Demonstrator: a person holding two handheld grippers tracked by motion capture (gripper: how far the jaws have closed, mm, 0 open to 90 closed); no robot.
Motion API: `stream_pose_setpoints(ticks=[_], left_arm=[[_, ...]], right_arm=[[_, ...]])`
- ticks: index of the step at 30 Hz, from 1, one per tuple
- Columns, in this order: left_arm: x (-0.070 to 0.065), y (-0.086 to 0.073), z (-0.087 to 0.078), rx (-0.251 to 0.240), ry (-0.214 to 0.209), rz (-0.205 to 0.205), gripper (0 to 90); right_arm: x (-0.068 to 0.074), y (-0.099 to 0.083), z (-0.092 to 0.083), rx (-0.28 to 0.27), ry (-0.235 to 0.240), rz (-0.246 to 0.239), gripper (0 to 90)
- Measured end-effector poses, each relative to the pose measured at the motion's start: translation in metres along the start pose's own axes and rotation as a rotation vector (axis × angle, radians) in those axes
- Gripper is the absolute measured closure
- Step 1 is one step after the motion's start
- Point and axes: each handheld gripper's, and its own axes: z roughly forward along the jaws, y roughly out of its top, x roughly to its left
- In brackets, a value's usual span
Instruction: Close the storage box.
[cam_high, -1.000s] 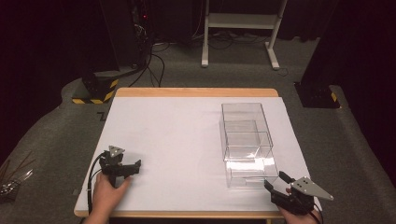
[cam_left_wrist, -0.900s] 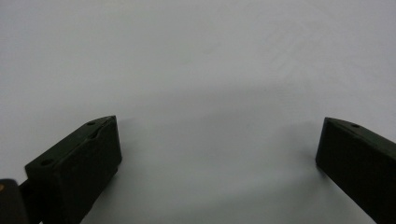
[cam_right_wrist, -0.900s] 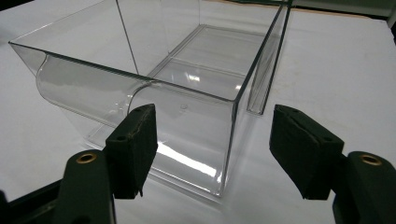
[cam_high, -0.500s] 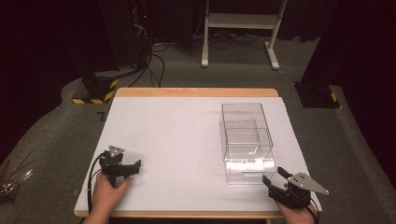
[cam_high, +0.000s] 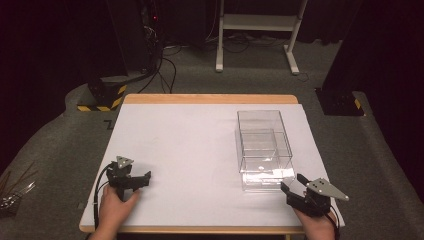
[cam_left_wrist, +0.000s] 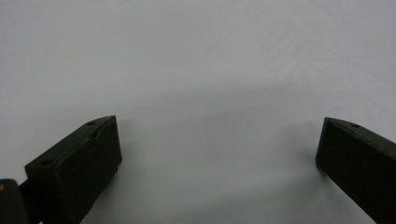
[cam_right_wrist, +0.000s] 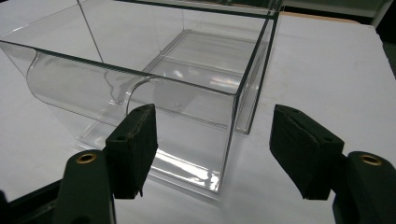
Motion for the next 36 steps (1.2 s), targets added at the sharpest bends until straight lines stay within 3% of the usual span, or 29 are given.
stream_pose_setpoints(ticks=[27,36], left_arm=[[0.000,0.000,0.000,-0.001,0.001,-0.001,0.4],[0.000,0.000,0.000,0.001,0.000,0.001,0.4]], right_arm=[[-0.008,0.012,0.024,0.003,-0.009,0.005,32.6],[-0.012,0.017,0.033,0.007,-0.008,0.026,32.3]])
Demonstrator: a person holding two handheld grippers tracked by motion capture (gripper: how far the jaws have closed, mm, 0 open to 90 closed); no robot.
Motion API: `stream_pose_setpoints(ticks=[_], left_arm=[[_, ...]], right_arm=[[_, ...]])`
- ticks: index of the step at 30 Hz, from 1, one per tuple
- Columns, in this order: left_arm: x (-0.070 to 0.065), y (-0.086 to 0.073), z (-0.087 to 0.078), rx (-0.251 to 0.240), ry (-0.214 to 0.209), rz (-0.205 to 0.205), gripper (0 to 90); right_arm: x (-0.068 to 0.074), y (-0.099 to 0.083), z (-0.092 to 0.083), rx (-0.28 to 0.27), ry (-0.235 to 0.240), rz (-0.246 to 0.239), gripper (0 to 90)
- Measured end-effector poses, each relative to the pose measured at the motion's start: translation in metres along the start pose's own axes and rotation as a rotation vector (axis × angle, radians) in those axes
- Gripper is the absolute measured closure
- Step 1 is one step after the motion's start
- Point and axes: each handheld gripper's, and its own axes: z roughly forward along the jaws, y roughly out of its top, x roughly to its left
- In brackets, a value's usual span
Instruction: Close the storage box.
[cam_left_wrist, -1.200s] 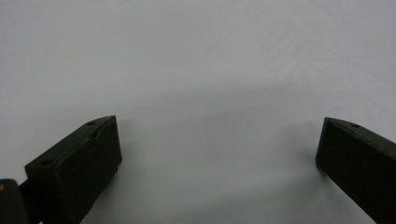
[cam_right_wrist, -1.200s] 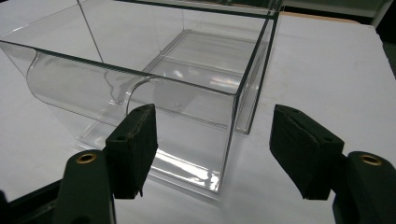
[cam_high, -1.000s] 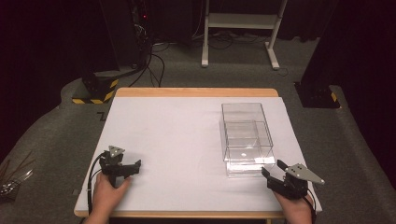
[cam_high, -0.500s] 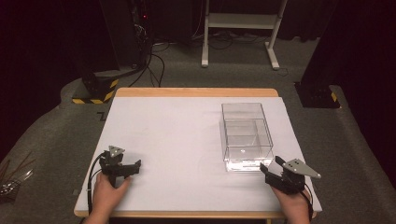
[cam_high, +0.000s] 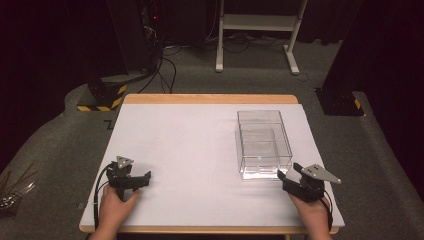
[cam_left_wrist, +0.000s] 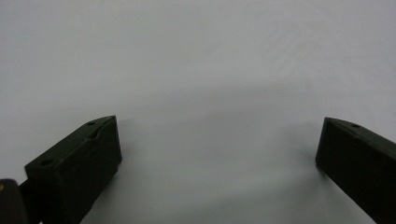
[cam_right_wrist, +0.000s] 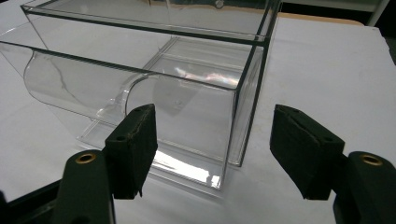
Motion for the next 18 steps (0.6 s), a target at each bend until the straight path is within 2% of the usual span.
stream_pose_setpoints(ticks=[18], left_arm=[[0.000,0.000,0.000,0.000,0.000,0.000,0.4]], right_arm=[[-0.008,0.009,0.022,-0.001,-0.004,0.038,32.1]])
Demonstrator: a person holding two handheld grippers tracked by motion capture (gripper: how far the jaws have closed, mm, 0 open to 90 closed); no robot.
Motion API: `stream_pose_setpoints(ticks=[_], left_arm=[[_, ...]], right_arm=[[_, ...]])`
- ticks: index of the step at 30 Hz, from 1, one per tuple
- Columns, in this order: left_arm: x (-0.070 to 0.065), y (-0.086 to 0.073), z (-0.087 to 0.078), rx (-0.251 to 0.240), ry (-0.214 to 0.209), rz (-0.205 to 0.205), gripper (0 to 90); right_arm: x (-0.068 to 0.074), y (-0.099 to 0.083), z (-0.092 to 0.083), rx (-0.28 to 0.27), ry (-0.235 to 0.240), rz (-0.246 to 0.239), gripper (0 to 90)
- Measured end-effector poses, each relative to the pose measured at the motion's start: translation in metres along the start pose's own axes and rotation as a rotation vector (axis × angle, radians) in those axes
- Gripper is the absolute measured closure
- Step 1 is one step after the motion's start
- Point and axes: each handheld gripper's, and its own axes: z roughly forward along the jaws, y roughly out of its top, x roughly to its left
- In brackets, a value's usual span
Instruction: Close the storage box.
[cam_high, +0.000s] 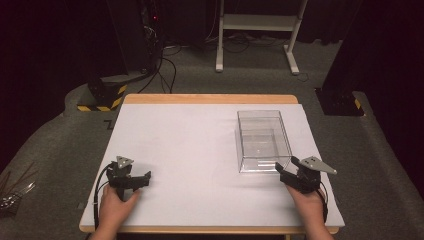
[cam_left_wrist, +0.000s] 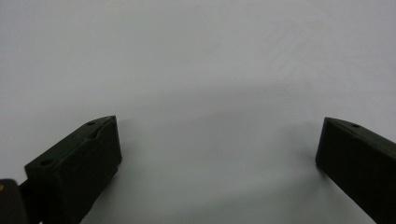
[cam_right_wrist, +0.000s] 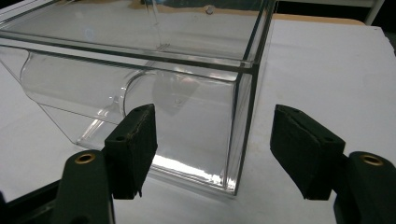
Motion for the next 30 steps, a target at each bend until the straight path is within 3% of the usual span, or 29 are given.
stream_pose_setpoints(ticks=[20,30], left_arm=[[0.000,0.000,0.000,0.000,0.000,0.000,0.4],[0.000,0.000,0.000,0.000,0.000,0.000,0.4]], right_arm=[[-0.007,0.011,0.019,0.011,-0.012,0.026,31.8],[-0.009,0.012,0.020,0.014,-0.004,0.025,30.7]])
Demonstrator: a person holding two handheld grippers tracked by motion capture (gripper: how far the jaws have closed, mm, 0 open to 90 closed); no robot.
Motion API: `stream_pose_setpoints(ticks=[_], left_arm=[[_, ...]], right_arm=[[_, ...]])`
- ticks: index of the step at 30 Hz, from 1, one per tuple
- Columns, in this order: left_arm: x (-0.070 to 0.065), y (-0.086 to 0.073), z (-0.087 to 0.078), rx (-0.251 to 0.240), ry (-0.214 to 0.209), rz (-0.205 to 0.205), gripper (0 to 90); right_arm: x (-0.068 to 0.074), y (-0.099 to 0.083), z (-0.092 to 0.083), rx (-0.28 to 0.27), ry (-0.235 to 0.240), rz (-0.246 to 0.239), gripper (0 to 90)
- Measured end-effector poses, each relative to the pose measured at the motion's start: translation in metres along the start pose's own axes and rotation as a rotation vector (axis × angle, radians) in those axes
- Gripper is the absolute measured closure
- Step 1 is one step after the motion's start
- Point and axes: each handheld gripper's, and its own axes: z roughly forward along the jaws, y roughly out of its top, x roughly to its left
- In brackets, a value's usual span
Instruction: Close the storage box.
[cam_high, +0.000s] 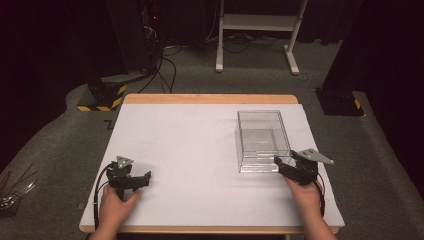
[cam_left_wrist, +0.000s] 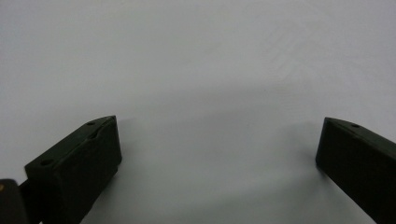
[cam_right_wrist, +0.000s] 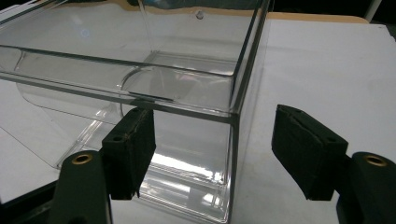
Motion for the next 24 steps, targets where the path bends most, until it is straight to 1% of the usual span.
stream_pose_setpoints(ticks=[8,12,19,24], left_arm=[[0.000,0.000,0.000,0.000,0.000,0.000,0.4],[0.000,0.000,0.000,0.000,0.000,0.000,0.4],[0.000,0.000,0.000,0.000,0.000,0.000,0.4],[0.000,0.000,0.000,-0.001,0.000,0.000,0.4]], right_arm=[[0.000,0.000,0.000,0.002,0.000,-0.002,31.6],[0.000,-0.001,-0.002,0.010,0.010,0.009,32.5],[-0.001,-0.006,-0.011,0.009,0.008,0.007,32.5],[-0.004,-0.014,-0.019,0.005,0.000,0.017,32.6]])
